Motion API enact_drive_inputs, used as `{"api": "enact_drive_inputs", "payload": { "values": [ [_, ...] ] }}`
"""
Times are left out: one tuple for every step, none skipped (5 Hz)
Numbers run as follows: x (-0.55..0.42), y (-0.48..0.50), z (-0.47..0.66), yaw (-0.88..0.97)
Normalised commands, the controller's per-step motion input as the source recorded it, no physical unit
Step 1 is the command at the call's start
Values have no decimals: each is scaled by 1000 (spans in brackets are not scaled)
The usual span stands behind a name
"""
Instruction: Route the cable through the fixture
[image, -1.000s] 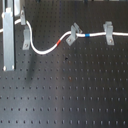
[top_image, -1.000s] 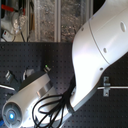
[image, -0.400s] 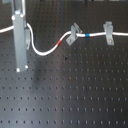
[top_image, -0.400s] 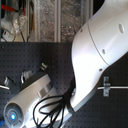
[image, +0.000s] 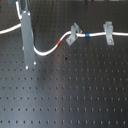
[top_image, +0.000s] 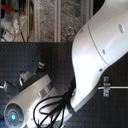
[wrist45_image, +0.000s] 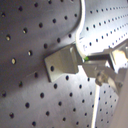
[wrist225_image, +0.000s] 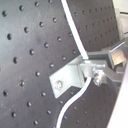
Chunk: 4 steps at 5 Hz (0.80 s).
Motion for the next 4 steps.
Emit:
{"api": "enact_drive_inputs", "payload": {
  "values": [
    [-316, 113, 209, -177],
    [-270, 28, 241, -229],
    [-265, 4, 206, -229],
    [-328, -67, 129, -163]
  ]
}}
